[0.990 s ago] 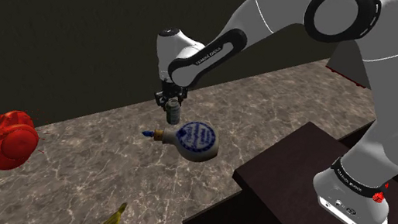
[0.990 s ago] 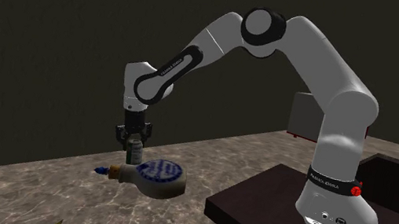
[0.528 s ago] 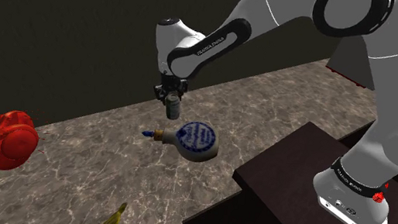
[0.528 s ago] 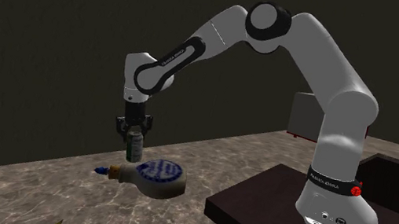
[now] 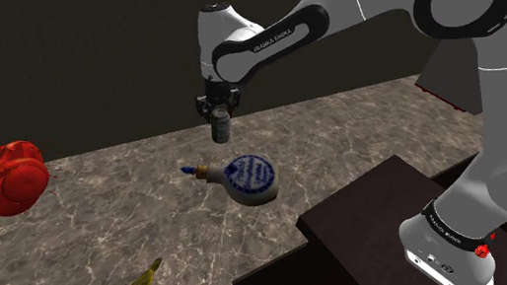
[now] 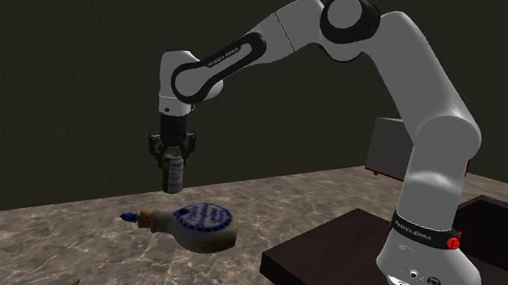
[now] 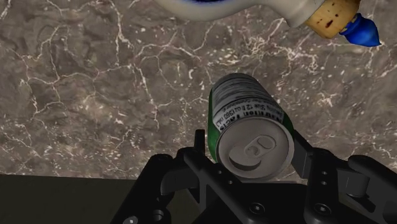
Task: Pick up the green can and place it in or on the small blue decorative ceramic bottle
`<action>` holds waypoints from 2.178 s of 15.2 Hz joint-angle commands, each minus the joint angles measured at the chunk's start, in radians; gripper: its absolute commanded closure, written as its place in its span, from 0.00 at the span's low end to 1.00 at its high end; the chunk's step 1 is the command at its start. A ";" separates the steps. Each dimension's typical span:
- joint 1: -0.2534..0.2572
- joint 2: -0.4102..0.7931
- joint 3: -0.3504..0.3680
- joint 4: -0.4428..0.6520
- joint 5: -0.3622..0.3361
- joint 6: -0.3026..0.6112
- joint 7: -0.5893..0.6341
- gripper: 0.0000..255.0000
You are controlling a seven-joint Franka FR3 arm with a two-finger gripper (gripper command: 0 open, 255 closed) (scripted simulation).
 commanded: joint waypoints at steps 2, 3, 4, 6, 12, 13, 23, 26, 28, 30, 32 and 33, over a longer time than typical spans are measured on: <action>-0.003 -0.022 0.006 0.006 0.009 -0.028 -0.007 1.00; -0.004 -0.030 0.008 0.009 0.011 -0.037 -0.009 1.00; -0.005 -0.036 0.009 0.012 0.014 -0.047 -0.011 1.00; -0.007 -0.050 0.013 0.018 0.020 -0.066 -0.015 1.00; -0.011 -0.086 0.022 0.045 0.035 -0.127 -0.028 1.00; -0.011 -0.091 0.023 0.050 0.038 -0.137 -0.030 1.00; -0.013 -0.136 0.034 0.118 0.059 -0.247 -0.049 1.00; -0.013 -0.145 0.036 0.141 0.063 -0.278 -0.054 1.00; -0.024 -0.230 0.049 0.023 0.082 -0.245 -0.042 1.00; -0.033 -0.312 0.062 -0.082 0.103 -0.219 -0.033 1.00; -0.039 -0.391 0.074 -0.178 0.127 -0.198 -0.026 1.00; -0.041 -0.430 0.080 -0.223 0.141 -0.190 -0.024 1.00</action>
